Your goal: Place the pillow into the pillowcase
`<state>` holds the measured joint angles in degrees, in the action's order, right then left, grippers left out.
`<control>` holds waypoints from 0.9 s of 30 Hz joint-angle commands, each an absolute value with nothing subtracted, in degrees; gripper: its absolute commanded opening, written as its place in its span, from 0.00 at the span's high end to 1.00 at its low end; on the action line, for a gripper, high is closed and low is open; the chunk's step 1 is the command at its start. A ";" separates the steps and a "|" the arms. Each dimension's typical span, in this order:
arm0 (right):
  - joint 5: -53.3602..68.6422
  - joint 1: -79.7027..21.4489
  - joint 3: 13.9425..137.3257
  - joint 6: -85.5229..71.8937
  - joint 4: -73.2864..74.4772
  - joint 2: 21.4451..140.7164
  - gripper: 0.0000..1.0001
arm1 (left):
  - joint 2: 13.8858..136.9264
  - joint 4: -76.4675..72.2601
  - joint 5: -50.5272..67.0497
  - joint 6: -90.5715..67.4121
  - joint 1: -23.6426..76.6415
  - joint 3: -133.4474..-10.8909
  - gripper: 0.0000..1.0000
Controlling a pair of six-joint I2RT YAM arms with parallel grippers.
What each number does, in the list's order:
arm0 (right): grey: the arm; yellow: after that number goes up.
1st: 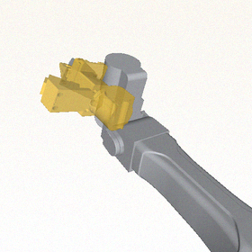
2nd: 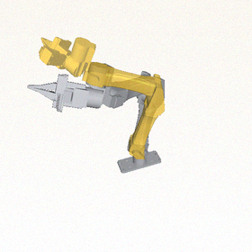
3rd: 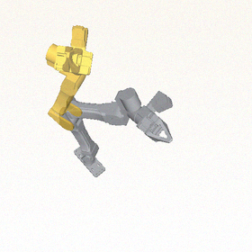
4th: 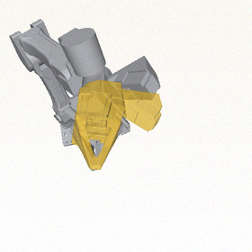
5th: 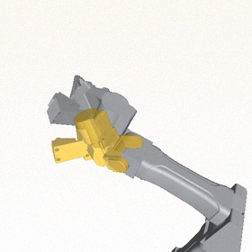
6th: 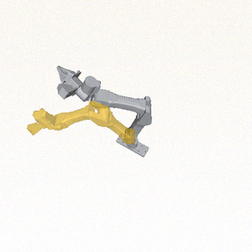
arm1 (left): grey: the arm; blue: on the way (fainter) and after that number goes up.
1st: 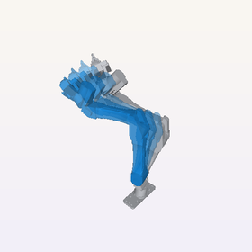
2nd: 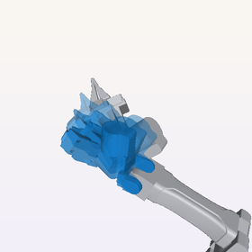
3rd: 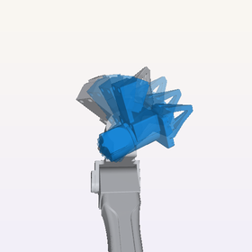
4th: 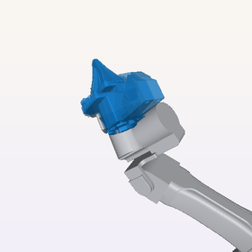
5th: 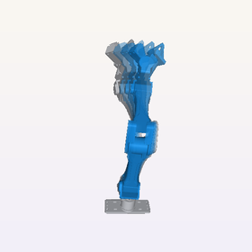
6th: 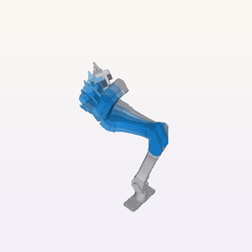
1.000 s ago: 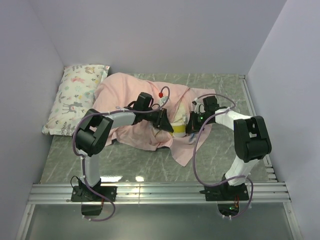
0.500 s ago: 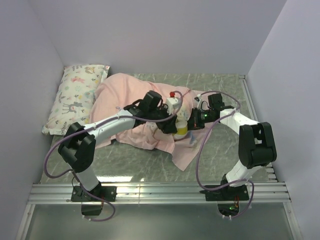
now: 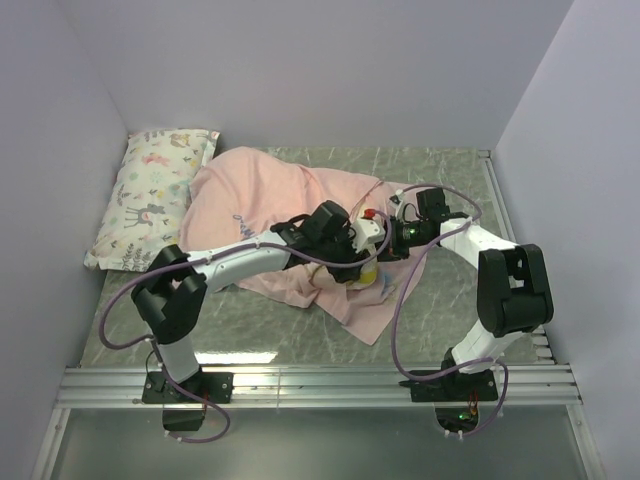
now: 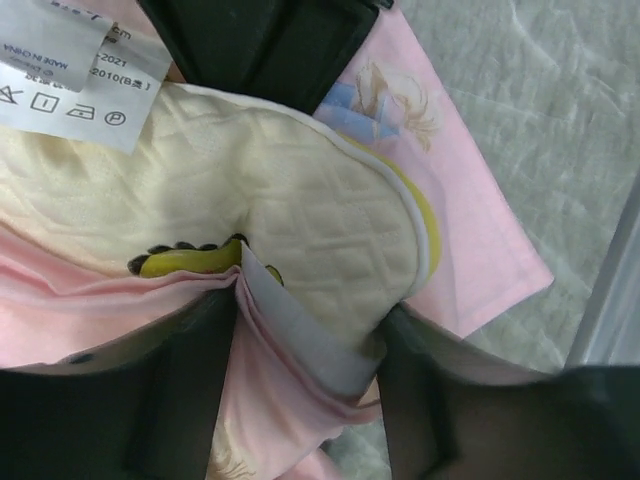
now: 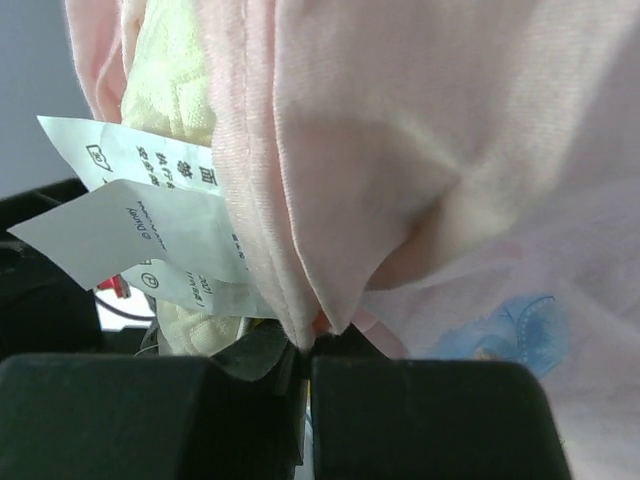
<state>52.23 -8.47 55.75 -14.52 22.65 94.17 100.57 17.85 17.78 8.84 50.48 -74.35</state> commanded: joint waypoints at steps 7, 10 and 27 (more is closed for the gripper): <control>61.17 -9.76 57.38 -8.12 32.32 91.50 1.00 | 116.70 3.36 20.74 -23.78 40.02 -87.36 1.00; 61.08 -8.44 59.58 -3.96 39.10 90.79 1.00 | 120.66 0.54 18.64 -29.16 35.78 -87.63 1.00; 79.55 -8.53 73.30 2.98 58.71 91.49 1.00 | 127.36 -4.21 15.28 -37.97 35.60 -87.81 1.00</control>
